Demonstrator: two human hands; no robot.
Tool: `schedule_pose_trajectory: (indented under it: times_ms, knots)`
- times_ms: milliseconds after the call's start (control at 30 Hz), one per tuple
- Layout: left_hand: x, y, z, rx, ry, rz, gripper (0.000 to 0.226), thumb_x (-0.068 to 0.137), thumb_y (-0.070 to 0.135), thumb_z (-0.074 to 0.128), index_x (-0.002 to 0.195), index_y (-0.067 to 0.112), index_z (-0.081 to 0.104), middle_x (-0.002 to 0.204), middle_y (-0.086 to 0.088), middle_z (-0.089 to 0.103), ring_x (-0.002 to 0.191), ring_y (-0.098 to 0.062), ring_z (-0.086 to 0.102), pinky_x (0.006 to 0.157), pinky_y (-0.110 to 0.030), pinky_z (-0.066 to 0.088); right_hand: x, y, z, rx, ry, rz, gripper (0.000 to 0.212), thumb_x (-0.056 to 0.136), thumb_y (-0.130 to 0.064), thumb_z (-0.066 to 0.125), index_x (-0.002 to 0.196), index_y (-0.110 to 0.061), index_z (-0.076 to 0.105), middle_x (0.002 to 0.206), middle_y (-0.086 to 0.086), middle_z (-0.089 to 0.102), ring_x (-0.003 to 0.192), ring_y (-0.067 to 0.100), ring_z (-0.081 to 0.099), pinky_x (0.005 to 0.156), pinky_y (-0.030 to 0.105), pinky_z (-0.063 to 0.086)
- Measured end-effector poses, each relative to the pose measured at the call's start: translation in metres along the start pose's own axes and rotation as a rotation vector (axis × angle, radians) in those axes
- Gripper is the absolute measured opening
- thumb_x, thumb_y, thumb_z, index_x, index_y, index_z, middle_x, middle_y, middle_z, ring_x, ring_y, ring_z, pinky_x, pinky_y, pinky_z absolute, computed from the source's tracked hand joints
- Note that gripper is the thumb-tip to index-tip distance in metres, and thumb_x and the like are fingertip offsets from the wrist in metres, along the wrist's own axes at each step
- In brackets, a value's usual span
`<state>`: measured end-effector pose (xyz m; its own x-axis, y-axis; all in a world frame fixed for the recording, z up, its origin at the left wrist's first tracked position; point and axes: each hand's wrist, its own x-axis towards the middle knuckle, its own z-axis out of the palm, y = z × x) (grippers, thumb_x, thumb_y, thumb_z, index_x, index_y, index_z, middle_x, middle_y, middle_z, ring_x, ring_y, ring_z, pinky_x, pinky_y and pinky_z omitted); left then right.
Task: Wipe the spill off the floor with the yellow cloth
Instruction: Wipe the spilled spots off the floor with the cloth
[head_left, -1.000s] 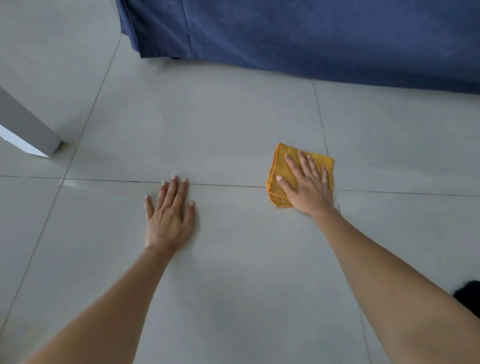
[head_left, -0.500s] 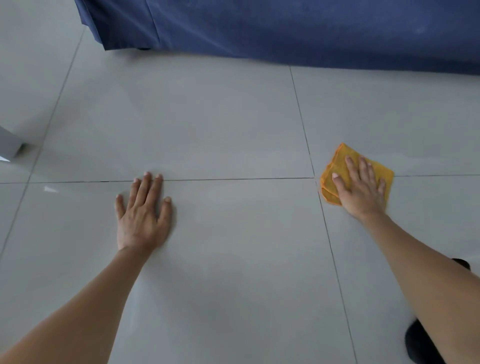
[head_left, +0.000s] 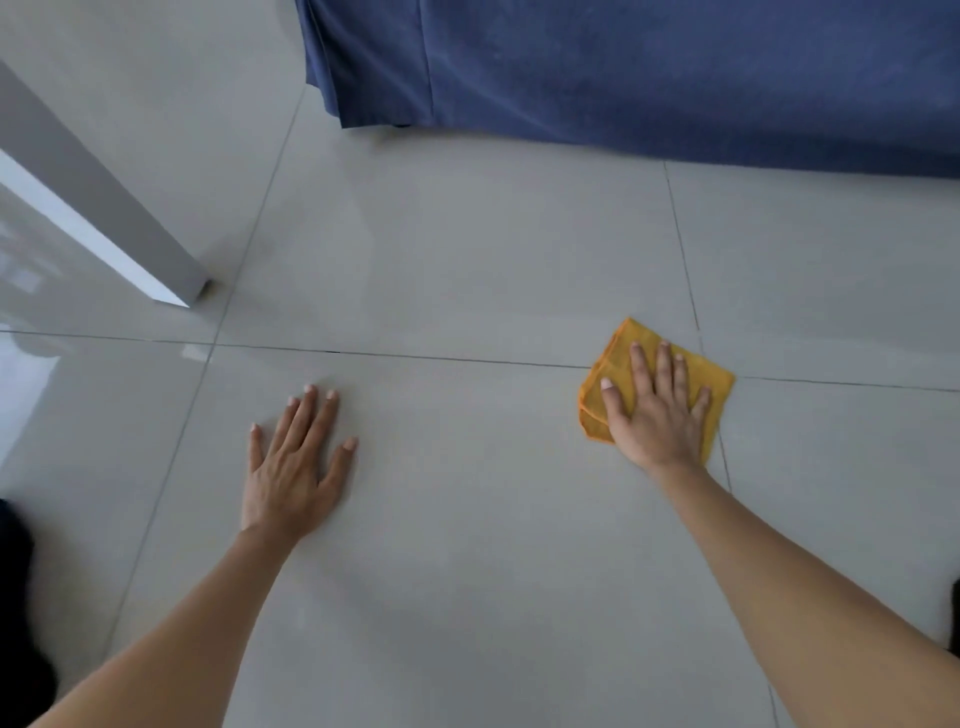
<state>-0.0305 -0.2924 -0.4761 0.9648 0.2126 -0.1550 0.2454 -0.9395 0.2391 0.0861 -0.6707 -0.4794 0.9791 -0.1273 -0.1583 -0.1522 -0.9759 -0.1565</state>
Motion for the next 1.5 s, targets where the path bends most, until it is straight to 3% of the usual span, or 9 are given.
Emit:
schedule_pose_trajectory:
  times_ms: [167, 300, 533, 867, 967, 1133, 1367, 1500]
  knots:
    - [-0.016, -0.048, -0.010, -0.027, 0.018, -0.120, 0.072, 0.084, 0.066, 0.016, 0.150, 0.038, 0.012, 0.159, 0.011, 0.006, 0.147, -0.012, 0.005, 0.117, -0.048, -0.001, -0.003, -0.085, 0.016, 0.009, 0.008, -0.085, 0.069, 0.093, -0.064, 0.022, 0.154, -0.032, 0.011, 0.164, 0.001, 0.001, 0.150, 0.022, -0.001, 0.117, 0.057, 0.000]
    - [-0.017, -0.072, -0.016, -0.026, 0.040, -0.095, 0.068, 0.086, 0.065, 0.016, 0.149, 0.041, 0.013, 0.158, 0.014, 0.005, 0.145, -0.008, 0.003, 0.117, -0.047, 0.001, -0.002, -0.145, 0.027, 0.006, -0.006, -0.167, 0.070, 0.093, -0.064, 0.022, 0.154, -0.032, 0.009, 0.164, 0.001, -0.002, 0.150, 0.021, -0.002, 0.117, 0.056, -0.002]
    - [-0.016, -0.076, -0.011, -0.061, 0.093, -0.116, 0.060, 0.093, 0.051, 0.017, 0.151, 0.034, 0.011, 0.156, 0.018, 0.002, 0.144, -0.001, -0.001, 0.119, -0.042, 0.002, 0.001, -0.236, 0.043, -0.006, -0.040, -0.309, 0.071, 0.092, -0.065, 0.016, 0.154, -0.032, 0.002, 0.164, 0.001, -0.006, 0.150, 0.021, -0.007, 0.117, 0.057, -0.004]
    - [-0.013, -0.076, -0.008, -0.101, 0.132, -0.130, 0.061, 0.093, 0.044, 0.014, 0.151, 0.025, 0.016, 0.154, 0.018, 0.004, 0.142, 0.002, 0.001, 0.118, -0.039, 0.002, -0.029, -0.331, 0.060, 0.043, -0.088, -0.545, 0.073, 0.091, -0.064, 0.028, 0.154, -0.031, 0.009, 0.164, 0.003, -0.001, 0.150, 0.021, -0.003, 0.116, 0.056, -0.008]
    - [-0.013, -0.076, -0.008, -0.113, 0.157, -0.134, 0.059, 0.095, 0.039, 0.016, 0.151, 0.023, 0.018, 0.157, 0.013, 0.010, 0.143, -0.001, 0.006, 0.118, -0.039, 0.004, -0.048, -0.335, 0.064, 0.026, -0.104, -0.622, 0.073, 0.091, -0.064, 0.029, 0.155, -0.032, 0.009, 0.164, 0.002, -0.002, 0.150, 0.021, -0.003, 0.116, 0.055, -0.009]
    - [-0.014, -0.075, -0.008, -0.084, 0.113, -0.131, 0.059, 0.096, 0.040, 0.011, 0.152, 0.024, 0.009, 0.157, 0.013, 0.002, 0.141, 0.002, -0.005, 0.118, -0.037, -0.003, -0.065, -0.307, 0.062, -0.011, -0.130, -0.691, 0.072, 0.092, -0.066, 0.023, 0.154, -0.035, 0.006, 0.164, -0.002, -0.005, 0.150, 0.018, -0.005, 0.117, 0.052, -0.010]
    - [-0.018, -0.051, -0.005, -0.135, 0.043, -0.119, 0.060, 0.093, 0.035, 0.018, 0.152, 0.022, 0.013, 0.159, 0.007, 0.008, 0.147, -0.013, 0.004, 0.118, -0.042, 0.002, -0.062, -0.225, 0.045, -0.017, -0.122, -0.573, 0.071, 0.091, -0.068, 0.022, 0.153, -0.039, 0.005, 0.163, -0.006, -0.006, 0.150, 0.015, -0.006, 0.118, 0.050, -0.008]
    - [-0.032, -0.011, 0.007, -0.124, 0.021, -0.003, 0.061, 0.092, 0.040, 0.014, 0.151, 0.023, 0.017, 0.159, 0.007, 0.011, 0.147, -0.015, 0.009, 0.117, -0.044, 0.005, -0.054, -0.162, 0.034, 0.001, -0.069, -0.478, 0.070, 0.091, -0.067, 0.030, 0.153, -0.039, 0.011, 0.164, -0.005, 0.001, 0.150, 0.015, 0.001, 0.118, 0.049, -0.004]
